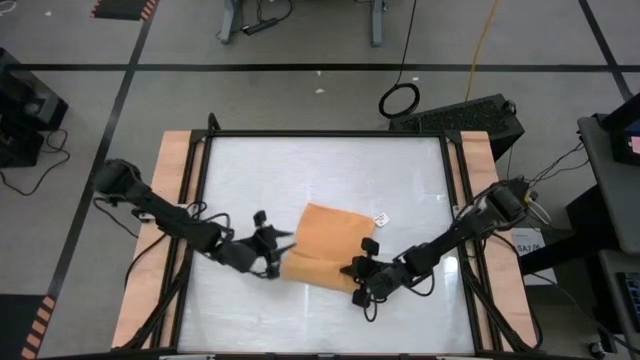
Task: Roll towel into tight, uniform cylinder
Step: Roll the yellow towel
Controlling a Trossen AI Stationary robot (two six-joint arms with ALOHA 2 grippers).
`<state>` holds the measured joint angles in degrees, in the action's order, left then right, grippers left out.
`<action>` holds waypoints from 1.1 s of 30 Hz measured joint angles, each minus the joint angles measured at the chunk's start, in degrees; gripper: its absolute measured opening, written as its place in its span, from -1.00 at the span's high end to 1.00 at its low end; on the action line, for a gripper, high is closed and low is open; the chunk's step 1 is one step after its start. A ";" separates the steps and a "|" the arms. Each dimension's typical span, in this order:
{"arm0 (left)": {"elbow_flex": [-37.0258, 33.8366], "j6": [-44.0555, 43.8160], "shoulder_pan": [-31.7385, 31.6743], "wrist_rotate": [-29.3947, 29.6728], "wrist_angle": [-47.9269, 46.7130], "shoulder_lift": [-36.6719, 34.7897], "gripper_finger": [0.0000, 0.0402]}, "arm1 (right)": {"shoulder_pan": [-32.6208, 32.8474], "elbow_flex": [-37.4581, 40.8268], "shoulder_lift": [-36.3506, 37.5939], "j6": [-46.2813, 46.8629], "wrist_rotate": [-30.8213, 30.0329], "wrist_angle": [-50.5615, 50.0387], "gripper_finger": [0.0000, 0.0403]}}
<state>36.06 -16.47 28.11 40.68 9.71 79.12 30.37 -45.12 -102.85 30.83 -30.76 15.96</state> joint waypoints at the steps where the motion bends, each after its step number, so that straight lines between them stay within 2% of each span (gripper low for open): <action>1: 0.01 3.26 0.54 -3.14 1.41 -0.64 0.30 | 0.12 0.00 0.80 -0.09 -0.13 -0.71 1.00; 3: -0.11 8.31 1.35 -12.74 3.62 -0.56 0.30 | 0.18 -0.01 2.31 -0.42 -0.35 -2.75 1.00; 5: -0.11 9.26 1.39 -17.45 3.22 0.77 0.30 | 0.15 0.02 3.72 -1.30 -0.40 -4.20 1.00; 9: -0.24 6.01 -0.23 -14.17 -2.76 5.73 0.30 | 0.13 -0.02 6.47 -2.37 -0.49 -6.48 1.00; 12: -0.22 5.31 -2.50 -13.42 -2.84 9.92 0.30 | 0.14 -0.02 8.25 -3.23 -0.62 -8.99 1.00; 14: -0.24 5.41 -4.30 -13.37 -0.87 12.61 0.30 | 0.15 -0.02 9.44 -2.94 -2.21 -11.54 1.00; 17: -0.21 7.06 -6.49 -13.41 5.44 16.02 0.30 | 0.13 -0.02 9.99 -1.04 -7.80 -15.95 1.00; 19: -0.22 7.82 -7.60 -14.61 9.12 17.69 0.30 | -0.01 -0.02 9.98 -0.56 -8.21 -16.40 1.00; 24: -0.22 5.13 -9.44 -15.65 9.02 18.97 0.30 | 1.37 -0.02 10.01 -1.85 -3.61 -13.62 1.00; 26: -0.22 4.76 -9.81 -15.86 8.66 19.08 0.30 | 3.01 -0.02 10.01 -3.88 -1.78 -8.90 1.00; 33: -0.22 3.65 -10.11 -16.47 9.10 19.84 0.30 | 7.77 -0.25 8.77 -9.51 -3.48 4.90 1.00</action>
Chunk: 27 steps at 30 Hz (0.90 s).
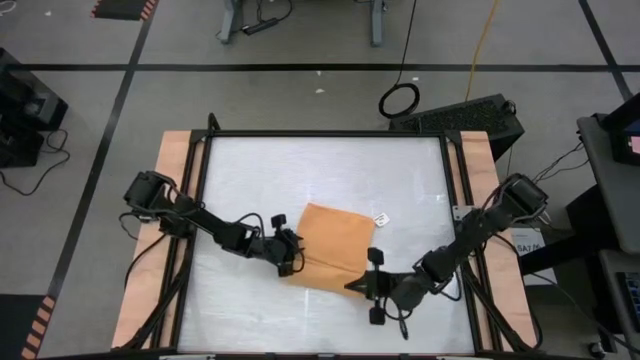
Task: Roll towel into tight, uniform cylinder
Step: Roll the yellow towel
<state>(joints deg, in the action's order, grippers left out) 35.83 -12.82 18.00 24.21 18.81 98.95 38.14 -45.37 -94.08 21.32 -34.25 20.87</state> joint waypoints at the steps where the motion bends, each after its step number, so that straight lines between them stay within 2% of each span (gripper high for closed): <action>1: 0.00 0.00 0.00 0.15 0.02 -0.08 0.30 | -0.18 -0.04 -1.16 0.03 -0.12 0.41 1.00; 6: 0.04 1.09 0.02 1.49 0.05 -4.08 0.30 | -2.91 0.13 -9.54 4.19 -0.16 0.06 1.00; 8: 0.04 2.10 0.05 -0.04 -1.46 -5.15 0.30 | -3.95 0.14 -11.74 7.59 -0.27 -1.34 1.00; 13: 0.06 1.10 -0.60 -3.57 -10.27 -3.38 0.30 | -5.02 0.07 -12.95 11.20 -0.43 -4.40 1.00; 18: 0.34 -4.64 -0.20 -6.92 -12.27 -0.62 0.30 | -5.55 0.01 -12.92 13.56 0.40 -8.13 1.00; 23: 0.20 -7.98 4.01 -12.35 -9.44 -0.95 0.30 | -5.57 -0.06 -12.84 9.15 3.94 -8.73 1.00; 27: -0.06 -9.61 7.19 -11.79 -11.58 -4.17 0.30 | -5.59 -0.06 -12.71 3.06 7.38 -8.63 1.00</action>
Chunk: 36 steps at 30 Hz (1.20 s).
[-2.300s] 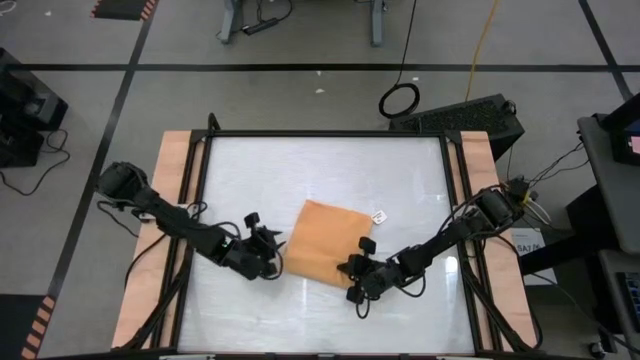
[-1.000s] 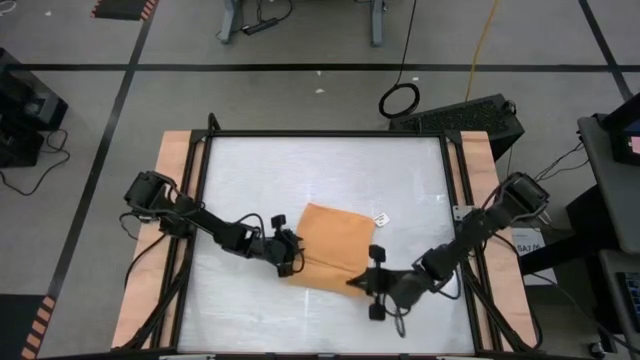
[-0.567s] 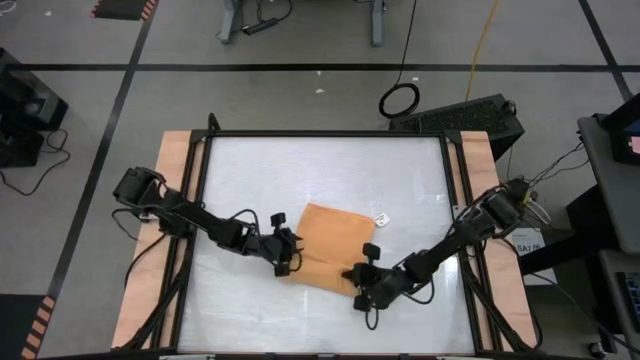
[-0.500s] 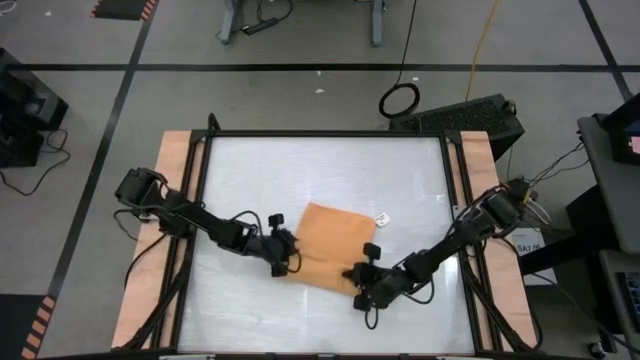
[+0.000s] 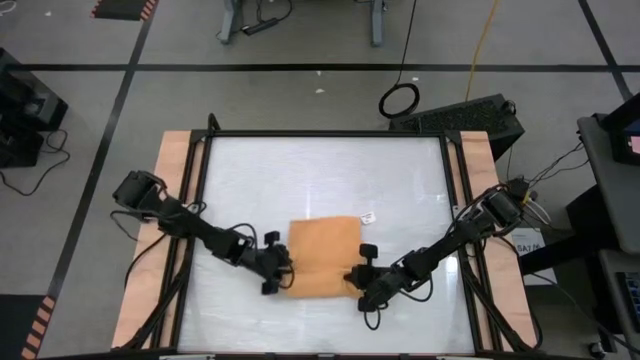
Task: Roll towel into tight, uniform cylinder
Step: Roll the yellow towel
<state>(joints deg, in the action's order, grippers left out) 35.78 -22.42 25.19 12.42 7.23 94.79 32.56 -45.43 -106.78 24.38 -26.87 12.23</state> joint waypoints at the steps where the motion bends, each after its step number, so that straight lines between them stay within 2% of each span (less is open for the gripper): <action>1: -0.07 -0.20 0.57 0.60 -1.05 -1.14 0.30 | 0.00 0.00 0.00 -1.10 0.66 0.08 1.00; 7: -0.05 2.67 2.47 8.36 -3.70 -8.53 0.30 | -0.33 0.13 0.93 -7.14 2.95 -0.28 1.00; 13: -0.01 12.94 1.48 11.19 0.69 -6.42 0.30 | -1.24 0.26 3.61 -10.96 7.84 -2.31 1.00; 18: 0.06 15.80 -2.85 5.02 7.39 0.72 0.30 | -1.83 0.26 3.99 -12.19 11.00 -3.27 1.00; 22: 0.28 12.68 -5.72 1.99 8.52 5.16 0.30 | -1.80 0.24 4.04 -12.80 12.52 -3.82 1.00; 29: 0.22 8.23 -5.71 -5.28 7.51 4.54 0.30 | -1.29 0.27 5.45 -12.00 12.26 -4.78 1.00; 36: 0.17 2.08 -3.61 -7.33 5.84 3.60 0.30 | -1.44 0.34 13.12 -8.32 7.37 -12.17 1.00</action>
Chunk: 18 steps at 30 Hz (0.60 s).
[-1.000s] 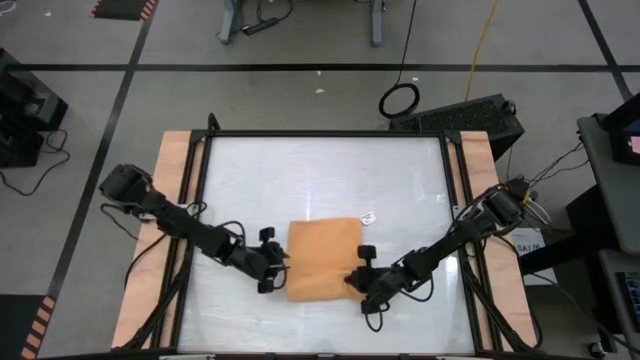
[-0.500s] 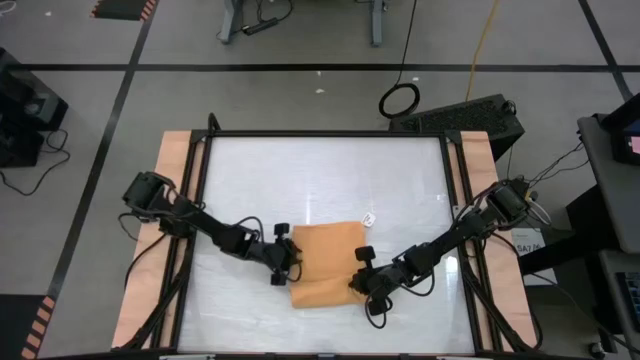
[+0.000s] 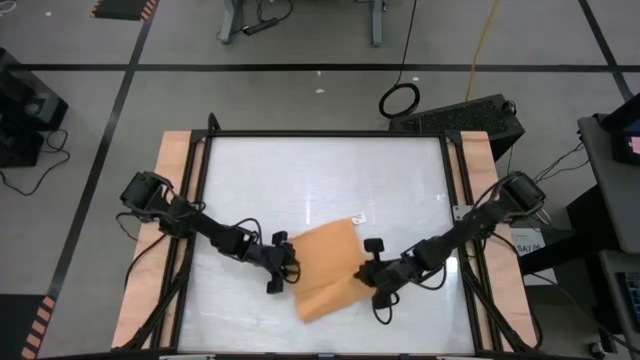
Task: Roll towel into tight, uniform cylinder
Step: Roll the yellow towel
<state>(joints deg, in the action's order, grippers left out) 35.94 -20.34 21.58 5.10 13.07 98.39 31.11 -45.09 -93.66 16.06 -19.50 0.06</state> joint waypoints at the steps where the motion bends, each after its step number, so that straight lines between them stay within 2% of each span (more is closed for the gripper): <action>1: 0.00 -0.72 0.29 -0.02 0.01 0.00 0.30 | -0.09 0.01 0.89 0.45 -0.14 -0.62 1.00; 4: -0.02 -2.61 0.31 -0.26 0.18 0.00 0.30 | -0.28 0.01 3.94 1.08 -1.43 0.07 1.00; 6: -0.02 -3.18 0.31 -0.28 0.20 0.02 0.30 | -0.26 -0.02 5.66 0.30 -0.87 4.31 1.00; 9: -0.07 -3.31 0.31 -0.28 0.25 0.02 0.30 | 0.58 -0.05 6.27 -3.02 3.37 13.24 1.00; 13: -0.09 -3.34 0.31 -0.23 0.45 0.07 0.30 | 2.60 -0.12 2.07 -5.14 12.89 28.24 1.00; 18: -0.11 -3.32 0.31 -0.21 0.90 0.07 0.30 | 6.06 -0.70 -5.98 0.38 15.01 36.13 1.00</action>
<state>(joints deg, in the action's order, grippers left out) 35.83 -23.67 21.89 4.89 13.98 98.45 37.18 -45.79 -99.64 16.44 -4.48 36.19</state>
